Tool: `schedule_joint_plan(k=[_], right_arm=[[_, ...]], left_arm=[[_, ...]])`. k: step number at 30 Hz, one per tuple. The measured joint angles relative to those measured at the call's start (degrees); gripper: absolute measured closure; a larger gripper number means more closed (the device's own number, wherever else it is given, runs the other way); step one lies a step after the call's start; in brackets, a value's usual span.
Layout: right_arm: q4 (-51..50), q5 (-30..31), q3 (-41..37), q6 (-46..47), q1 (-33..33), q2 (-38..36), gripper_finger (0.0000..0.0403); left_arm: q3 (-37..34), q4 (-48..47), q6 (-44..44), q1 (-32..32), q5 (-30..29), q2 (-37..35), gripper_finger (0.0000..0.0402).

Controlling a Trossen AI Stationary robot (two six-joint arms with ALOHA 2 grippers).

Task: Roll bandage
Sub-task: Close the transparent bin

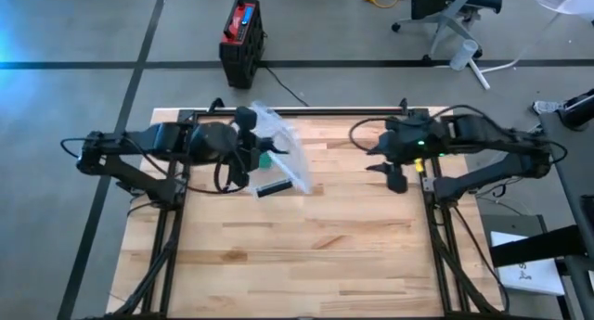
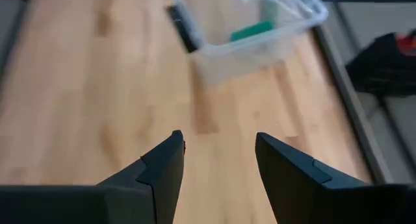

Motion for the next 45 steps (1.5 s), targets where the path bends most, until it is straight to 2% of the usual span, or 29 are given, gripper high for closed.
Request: schedule_joint_plan(k=[4, 11, 15, 17, 20, 24, 29, 35, 39, 45], right_arm=[[11.3, 1.8, -7.8, -6.4, -4.6, 0.5, 0.0219], [43.4, -6.6, -20.9, -13.8, -18.1, 3.3, 0.0219], [59.4, -11.6, -26.4, -13.1, -23.9, 10.1, 0.0219], [66.7, -13.9, -27.5, -10.3, -25.2, 15.1, 0.0219], [74.9, -14.0, -27.5, -7.4, -25.4, 23.3, 0.0219], [78.9, -15.4, -24.6, -6.3, -23.0, 31.6, 0.0220], [78.0, -12.2, -20.8, -8.2, -22.0, 34.8, 0.0220], [73.9, -10.5, -16.9, -12.7, -21.9, 28.5, 0.0220], [75.2, -10.9, -14.0, -14.8, -20.9, 23.3, 0.0220], [80.2, -12.4, -12.9, -14.2, -18.1, 18.0, 0.0220]], left_arm=[[6.4, -7.0, 6.6, 1.6, 0.5, 3.2, 0.0384], [16.7, -26.2, 9.8, 4.7, 0.3, 9.4, 0.0384], [21.1, -34.4, 10.8, 6.0, 0.4, 11.5, 0.0384], [22.1, -36.5, 13.0, 7.4, 0.5, 12.3, 0.0384], [21.8, -38.9, 18.0, 10.1, 0.4, 13.2, 0.0384], [20.9, -38.4, 21.8, 12.8, 1.4, 14.3, 0.0384], [20.8, -38.5, 25.7, 15.9, 0.9, 13.2, 0.0384], [15.5, -38.6, 29.0, 17.5, 3.1, 11.9, 0.0384], [11.3, -35.5, 31.8, 17.7, 3.0, 11.8, 0.0384], [9.1, -33.5, 32.8, 17.9, 3.7, 12.0, 0.0384]])
